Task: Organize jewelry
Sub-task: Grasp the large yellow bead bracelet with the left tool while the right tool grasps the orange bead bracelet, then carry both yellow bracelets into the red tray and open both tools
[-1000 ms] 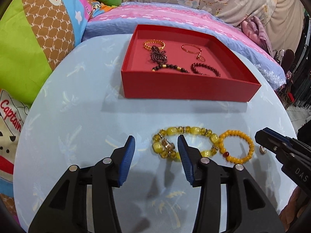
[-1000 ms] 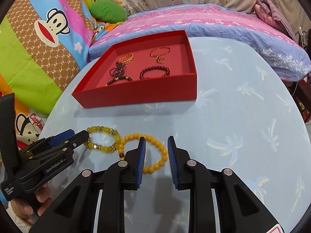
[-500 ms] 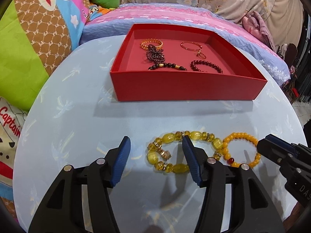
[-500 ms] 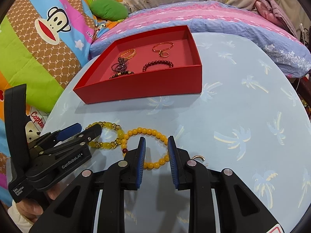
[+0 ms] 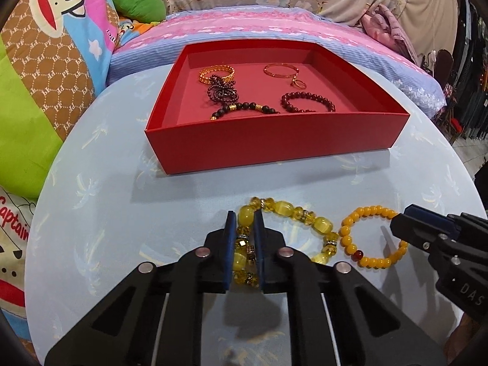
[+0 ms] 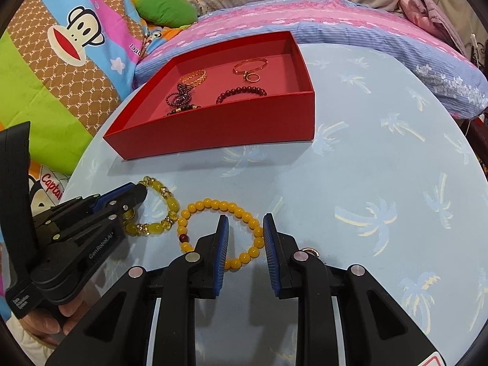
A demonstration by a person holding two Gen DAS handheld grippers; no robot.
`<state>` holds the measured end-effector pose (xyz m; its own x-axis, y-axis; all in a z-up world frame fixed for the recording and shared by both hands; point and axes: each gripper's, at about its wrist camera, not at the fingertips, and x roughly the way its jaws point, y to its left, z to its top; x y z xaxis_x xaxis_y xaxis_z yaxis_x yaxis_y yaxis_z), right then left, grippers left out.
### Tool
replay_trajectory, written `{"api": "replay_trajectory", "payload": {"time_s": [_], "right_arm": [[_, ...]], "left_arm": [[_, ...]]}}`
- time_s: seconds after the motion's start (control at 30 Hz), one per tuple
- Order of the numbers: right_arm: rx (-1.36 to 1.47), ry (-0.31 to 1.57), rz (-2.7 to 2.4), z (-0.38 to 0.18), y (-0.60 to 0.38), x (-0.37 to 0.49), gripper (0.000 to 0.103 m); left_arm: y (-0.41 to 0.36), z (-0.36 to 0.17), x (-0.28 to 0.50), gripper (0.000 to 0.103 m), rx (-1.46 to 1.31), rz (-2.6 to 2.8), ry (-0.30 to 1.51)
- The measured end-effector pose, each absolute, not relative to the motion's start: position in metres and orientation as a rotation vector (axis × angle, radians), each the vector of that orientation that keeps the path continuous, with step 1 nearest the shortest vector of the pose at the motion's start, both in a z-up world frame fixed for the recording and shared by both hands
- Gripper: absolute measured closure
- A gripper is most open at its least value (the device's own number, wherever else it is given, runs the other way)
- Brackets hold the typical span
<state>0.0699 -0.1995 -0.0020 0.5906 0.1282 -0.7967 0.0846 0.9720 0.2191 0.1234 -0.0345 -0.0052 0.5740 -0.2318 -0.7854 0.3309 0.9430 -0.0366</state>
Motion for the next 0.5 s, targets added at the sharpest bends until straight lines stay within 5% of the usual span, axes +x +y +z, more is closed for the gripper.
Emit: {"api": "replay_trajectory", "payload": {"time_s": [0.2, 0.33, 0.5], "right_arm": [[0.216, 0.942, 0.023, -0.006, -0.197, 0.076, 0.08], [0.2, 0.948, 0.023, -0.005, -0.196, 0.079, 0.096], [0.212, 0.927, 0.031, 0.001, -0.196, 0.076, 0.096]], "left_arm": [[-0.027, -0.001, 0.125, 0.094, 0.04, -0.372, 0.926], [-0.025, 0.006, 0.122, 0.094, 0.003, -0.397, 0.922], [-0.023, 0.02, 0.118, 0.094, -0.036, -0.431, 0.91]]}}
